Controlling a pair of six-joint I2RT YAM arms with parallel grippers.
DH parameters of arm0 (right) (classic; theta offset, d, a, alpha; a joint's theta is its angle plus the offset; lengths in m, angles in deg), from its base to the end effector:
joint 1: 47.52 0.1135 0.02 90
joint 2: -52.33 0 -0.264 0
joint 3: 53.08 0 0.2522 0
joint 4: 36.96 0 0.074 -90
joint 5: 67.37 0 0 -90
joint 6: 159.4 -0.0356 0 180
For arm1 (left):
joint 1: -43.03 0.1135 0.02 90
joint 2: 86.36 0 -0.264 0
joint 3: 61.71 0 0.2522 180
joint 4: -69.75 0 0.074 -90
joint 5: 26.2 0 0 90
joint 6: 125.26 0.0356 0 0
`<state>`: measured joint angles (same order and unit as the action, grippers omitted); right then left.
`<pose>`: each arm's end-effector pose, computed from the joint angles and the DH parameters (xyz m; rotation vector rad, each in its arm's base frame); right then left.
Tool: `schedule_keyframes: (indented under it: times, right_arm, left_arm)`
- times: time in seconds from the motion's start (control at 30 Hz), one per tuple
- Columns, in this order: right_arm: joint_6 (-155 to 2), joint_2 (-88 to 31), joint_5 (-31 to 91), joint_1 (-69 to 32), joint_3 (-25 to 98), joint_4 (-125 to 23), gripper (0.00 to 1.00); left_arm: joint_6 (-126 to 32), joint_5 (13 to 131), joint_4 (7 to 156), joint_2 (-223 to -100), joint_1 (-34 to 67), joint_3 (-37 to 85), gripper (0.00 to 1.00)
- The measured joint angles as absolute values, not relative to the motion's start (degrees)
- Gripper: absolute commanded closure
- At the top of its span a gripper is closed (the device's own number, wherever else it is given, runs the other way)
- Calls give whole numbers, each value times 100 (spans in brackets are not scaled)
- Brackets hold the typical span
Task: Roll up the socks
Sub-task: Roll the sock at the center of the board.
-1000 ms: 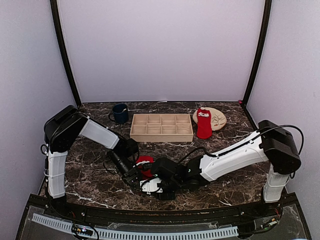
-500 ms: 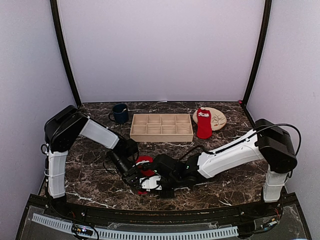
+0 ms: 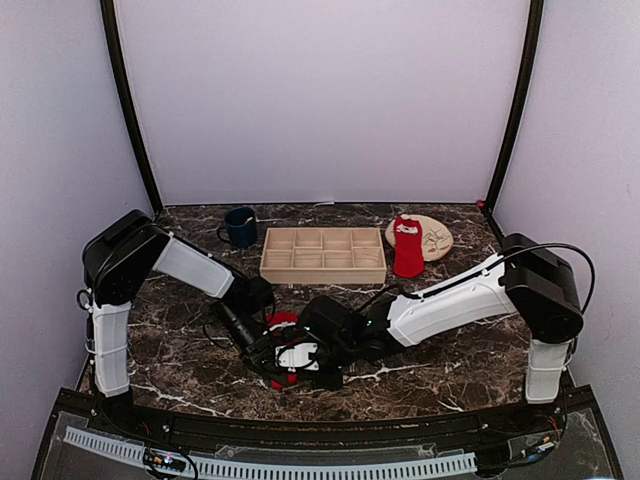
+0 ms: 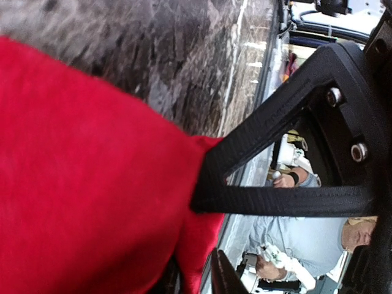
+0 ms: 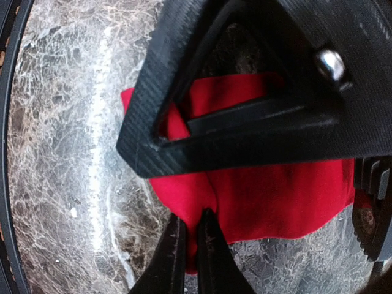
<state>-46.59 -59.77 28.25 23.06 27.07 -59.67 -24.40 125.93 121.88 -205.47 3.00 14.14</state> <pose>0.1286 0.3752 0.1354 -1.9052 1.7403 0.4486 0.2275 -0.2322 0.0811 -0.9829 -2.2264 1.3894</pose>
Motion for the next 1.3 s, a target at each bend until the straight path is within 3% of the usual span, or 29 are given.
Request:
schedule_keyframes:
  times: [0.9,1.3]
  right_arm:
    - [-5523,-5977,3385,2182,3175,-7183,96]
    - [-5940,-6388,4393,1756,4025,-8201,97]
  left_arm:
    - [-3723,10127,11311,-19059,532,1020,73]
    - [-4108,9716,9709,-17269,526,-398,78]
